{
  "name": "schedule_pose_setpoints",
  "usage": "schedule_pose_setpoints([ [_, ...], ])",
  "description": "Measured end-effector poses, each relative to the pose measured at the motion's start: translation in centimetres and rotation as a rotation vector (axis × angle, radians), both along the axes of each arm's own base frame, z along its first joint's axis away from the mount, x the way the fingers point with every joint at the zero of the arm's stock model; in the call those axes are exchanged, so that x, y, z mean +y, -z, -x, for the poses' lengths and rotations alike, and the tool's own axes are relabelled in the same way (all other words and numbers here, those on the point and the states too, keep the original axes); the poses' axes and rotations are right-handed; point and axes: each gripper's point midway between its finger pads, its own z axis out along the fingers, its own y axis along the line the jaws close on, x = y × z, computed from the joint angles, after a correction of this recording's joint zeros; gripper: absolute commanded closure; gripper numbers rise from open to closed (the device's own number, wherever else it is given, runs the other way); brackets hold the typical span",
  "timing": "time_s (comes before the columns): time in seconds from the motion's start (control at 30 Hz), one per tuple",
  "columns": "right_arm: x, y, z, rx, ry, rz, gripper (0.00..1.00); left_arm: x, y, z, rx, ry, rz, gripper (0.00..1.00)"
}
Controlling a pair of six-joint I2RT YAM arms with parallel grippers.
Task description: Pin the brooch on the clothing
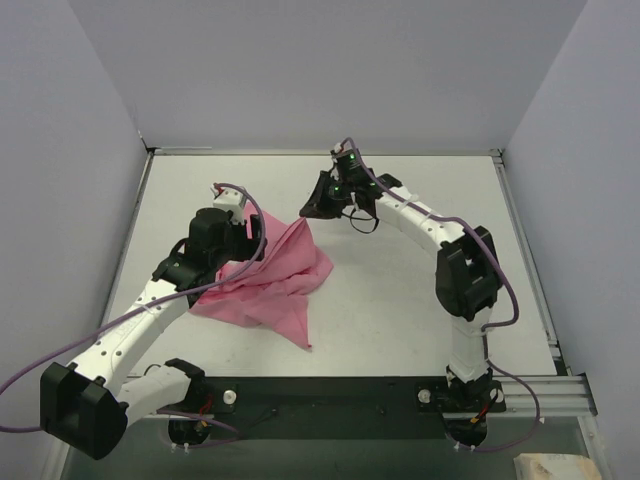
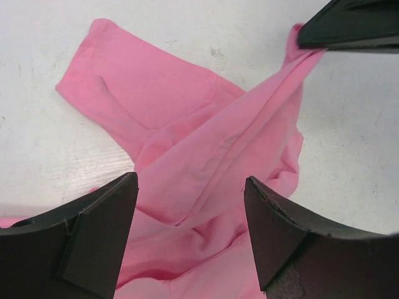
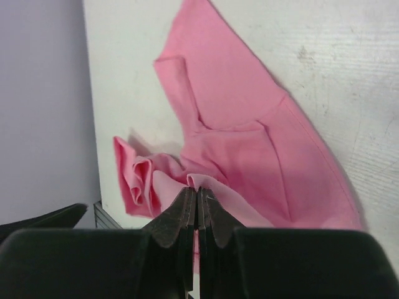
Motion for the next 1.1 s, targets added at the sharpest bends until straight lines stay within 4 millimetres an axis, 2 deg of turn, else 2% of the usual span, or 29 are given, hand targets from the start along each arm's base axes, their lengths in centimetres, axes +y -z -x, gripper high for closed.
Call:
schedule_pose_setpoints([
  [0.1, -1.1, -3.4, -0.7, -0.081, 0.019, -0.036, 1.0, 0.3, -0.1, -0.1, -0.004, -0.021, -0.002, 0.21],
  [0.17, -2.3, -4.9, -1.1, -0.115, 0.041, -0.049, 1.0, 0.5, -0.1, -0.1, -0.002, -0.035, -0.004, 0.2],
  [0.37, -7.6, -8.2, -2.0, -0.19, 0.136, -0.058, 1.0, 0.9, 0.0, 0.0, 0.002, -0.059, -0.002, 0.16],
  [0.47, -9.9, -9.9, -1.8, -0.231, 0.178, -0.058, 1.0, 0.9, 0.0, -0.1, 0.002, -0.067, 0.0, 0.13],
  [0.57, -11.0, -11.7, -0.8, -0.279, 0.185, -0.065, 1.0, 0.9, 0.1, -0.1, 0.007, -0.075, 0.009, 0.13],
  [0.63, -11.4, -12.0, 0.0, -0.295, 0.183, -0.065, 1.0, 0.8, 0.5, -0.2, 0.016, -0.078, 0.01, 0.13],
  [0.73, -11.9, -10.6, 1.1, -0.282, 0.173, -0.045, 1.0, 0.6, 1.5, -0.6, 0.043, -0.077, 0.005, 0.14],
  [0.93, -13.4, -2.5, 3.5, -0.127, 0.164, 0.05, 1.0, -0.5, 4.5, -1.2, 0.133, -0.044, -0.013, 0.19],
  [1.0, -14.0, -0.5, 4.3, -0.086, 0.164, 0.075, 1.0, -1.0, 5.2, -1.6, 0.16, -0.028, -0.018, 0.19],
  [1.1, -14.8, 1.1, 5.0, -0.056, 0.169, 0.096, 1.0, -1.9, 5.6, -2.7, 0.18, -0.009, -0.02, 0.2],
])
